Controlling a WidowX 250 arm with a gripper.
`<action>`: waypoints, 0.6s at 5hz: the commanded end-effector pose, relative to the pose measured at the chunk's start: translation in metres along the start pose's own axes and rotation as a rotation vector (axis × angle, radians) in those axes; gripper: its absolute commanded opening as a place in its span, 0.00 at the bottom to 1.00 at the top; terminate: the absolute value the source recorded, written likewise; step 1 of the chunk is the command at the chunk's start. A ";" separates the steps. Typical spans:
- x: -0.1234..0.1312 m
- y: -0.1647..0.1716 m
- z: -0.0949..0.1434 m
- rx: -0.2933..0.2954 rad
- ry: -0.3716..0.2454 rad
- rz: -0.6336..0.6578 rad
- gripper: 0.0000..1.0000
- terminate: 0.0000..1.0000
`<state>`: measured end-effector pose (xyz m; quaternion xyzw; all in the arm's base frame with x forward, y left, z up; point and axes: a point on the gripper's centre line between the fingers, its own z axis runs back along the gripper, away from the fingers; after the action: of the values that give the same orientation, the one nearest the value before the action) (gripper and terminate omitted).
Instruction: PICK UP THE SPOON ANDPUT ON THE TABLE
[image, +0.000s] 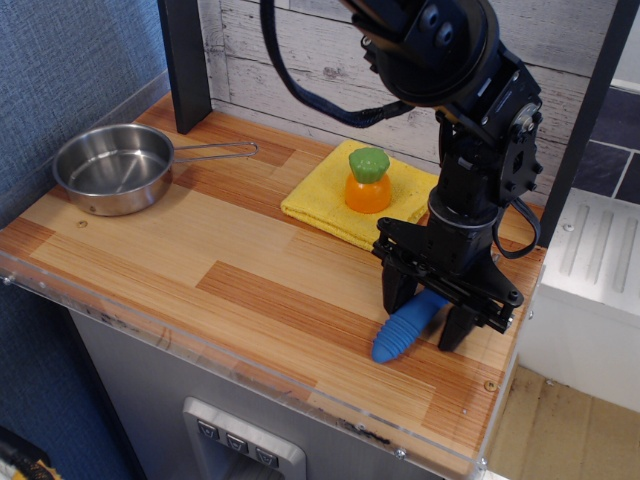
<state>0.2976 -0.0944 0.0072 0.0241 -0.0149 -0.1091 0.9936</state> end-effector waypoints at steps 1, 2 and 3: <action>0.003 0.000 0.011 -0.005 -0.029 0.002 0.00 0.00; 0.006 -0.002 0.018 -0.022 -0.046 0.019 0.00 0.00; 0.010 0.000 0.030 -0.013 -0.050 0.055 0.00 0.00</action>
<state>0.2990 -0.0957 0.0164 0.0214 -0.0028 -0.0758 0.9969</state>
